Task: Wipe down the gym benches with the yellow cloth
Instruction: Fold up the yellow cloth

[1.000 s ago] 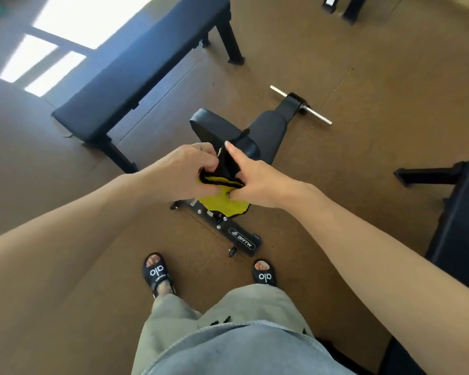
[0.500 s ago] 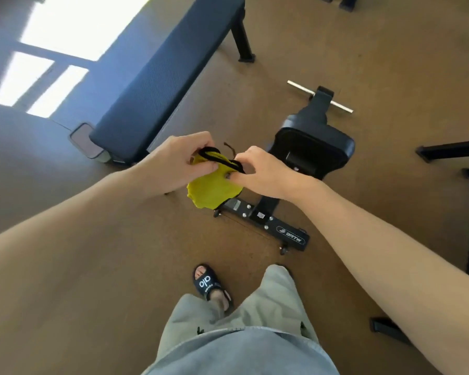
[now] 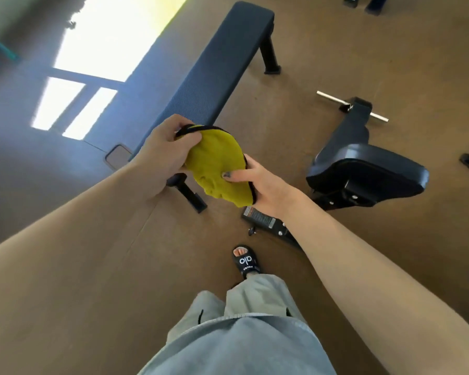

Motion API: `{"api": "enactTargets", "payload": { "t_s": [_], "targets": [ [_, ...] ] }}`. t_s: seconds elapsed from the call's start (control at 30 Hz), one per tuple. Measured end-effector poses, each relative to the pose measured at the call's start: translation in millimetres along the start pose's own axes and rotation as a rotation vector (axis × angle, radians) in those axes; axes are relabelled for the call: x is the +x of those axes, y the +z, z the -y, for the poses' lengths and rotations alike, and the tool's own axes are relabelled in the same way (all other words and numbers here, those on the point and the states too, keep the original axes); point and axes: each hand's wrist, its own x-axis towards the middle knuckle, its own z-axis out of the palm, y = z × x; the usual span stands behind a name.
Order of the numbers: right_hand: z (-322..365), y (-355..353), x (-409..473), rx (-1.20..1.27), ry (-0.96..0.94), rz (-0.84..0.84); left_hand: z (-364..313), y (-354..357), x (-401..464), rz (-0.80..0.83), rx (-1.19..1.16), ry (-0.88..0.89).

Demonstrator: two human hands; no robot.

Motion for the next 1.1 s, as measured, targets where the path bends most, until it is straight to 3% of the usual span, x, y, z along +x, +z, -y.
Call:
{"api": "enactTargets", "payload": {
  "t_s": [0.17, 0.3, 0.4, 0.53, 0.67, 0.83, 1.1],
  "targets": [
    [18, 42, 37, 0.247, 0.084, -0.003, 10, -51, 34, -0.14, -0.182, -0.23],
    [21, 81, 77, 0.315, 0.133, -0.132, 32, -117, 60, -0.047, -0.228, -0.348],
    [12, 128, 121, 0.375, 0.14, -0.237, 52, -170, 79, 0.013, -0.192, -0.336],
    [-14, 206, 189, 0.645, 0.045, -0.334, 86, -247, 107, 0.022, -0.262, -0.338],
    [-39, 274, 239, 0.794, 0.131, -0.497, 112, -311, 121, 0.13, -0.286, -0.301],
    [-38, 321, 272, 0.917, 0.197, -0.605, 122, -356, 154, 0.191, -0.155, -0.298],
    [-28, 348, 340, 0.945, 0.055, -0.493, 108, -390, 210, 0.145, -0.087, -0.262]
  ]
}}
